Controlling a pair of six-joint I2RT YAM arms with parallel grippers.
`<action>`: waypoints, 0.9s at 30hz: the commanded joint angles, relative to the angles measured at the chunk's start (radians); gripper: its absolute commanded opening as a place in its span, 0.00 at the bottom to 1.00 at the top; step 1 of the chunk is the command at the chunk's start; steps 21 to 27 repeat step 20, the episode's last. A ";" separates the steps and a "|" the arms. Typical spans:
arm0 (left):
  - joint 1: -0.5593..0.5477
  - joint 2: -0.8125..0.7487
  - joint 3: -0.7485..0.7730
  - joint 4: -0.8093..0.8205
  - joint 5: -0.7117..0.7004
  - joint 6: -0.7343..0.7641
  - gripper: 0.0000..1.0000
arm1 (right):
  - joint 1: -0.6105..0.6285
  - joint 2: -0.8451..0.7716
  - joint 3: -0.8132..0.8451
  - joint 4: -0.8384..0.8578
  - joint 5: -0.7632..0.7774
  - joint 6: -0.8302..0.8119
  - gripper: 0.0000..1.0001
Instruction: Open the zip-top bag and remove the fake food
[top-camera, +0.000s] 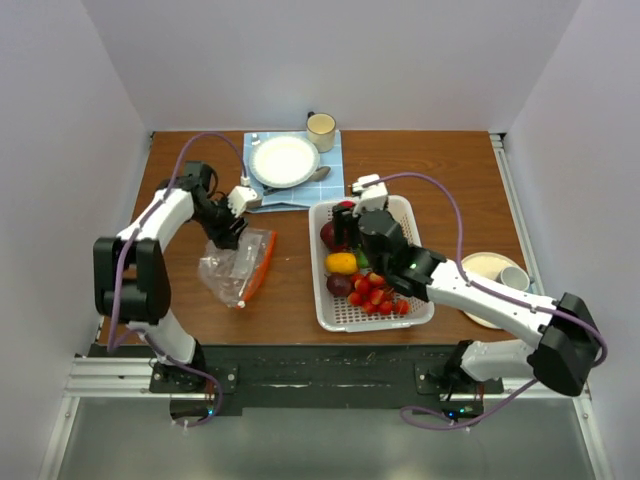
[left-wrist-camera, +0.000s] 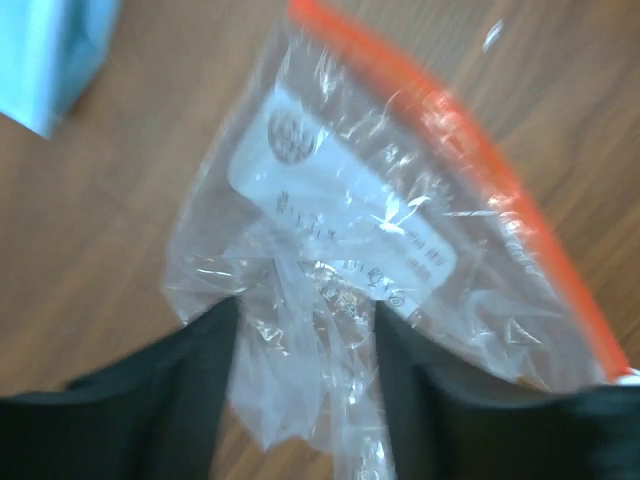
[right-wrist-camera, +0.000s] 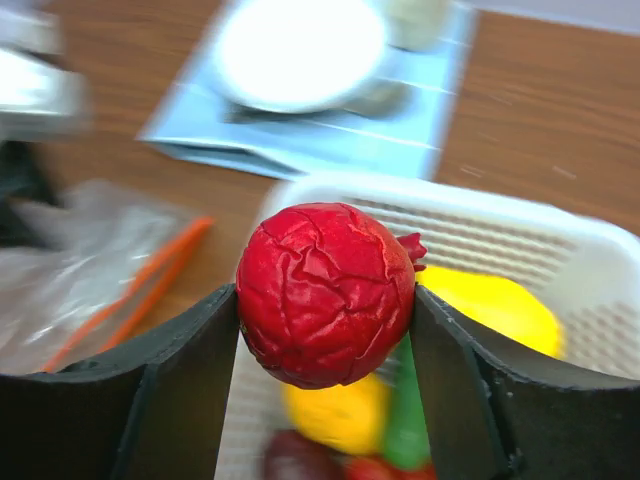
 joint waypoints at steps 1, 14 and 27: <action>-0.049 -0.229 0.030 0.026 0.093 -0.187 0.86 | -0.014 0.000 0.001 -0.243 0.101 0.063 0.88; -0.051 -0.345 -0.015 0.095 0.133 -0.335 1.00 | -0.012 0.045 0.274 -0.618 0.158 0.100 0.99; -0.051 -0.342 -0.055 0.156 0.159 -0.363 1.00 | -0.012 -0.014 0.239 -0.576 0.150 0.058 0.99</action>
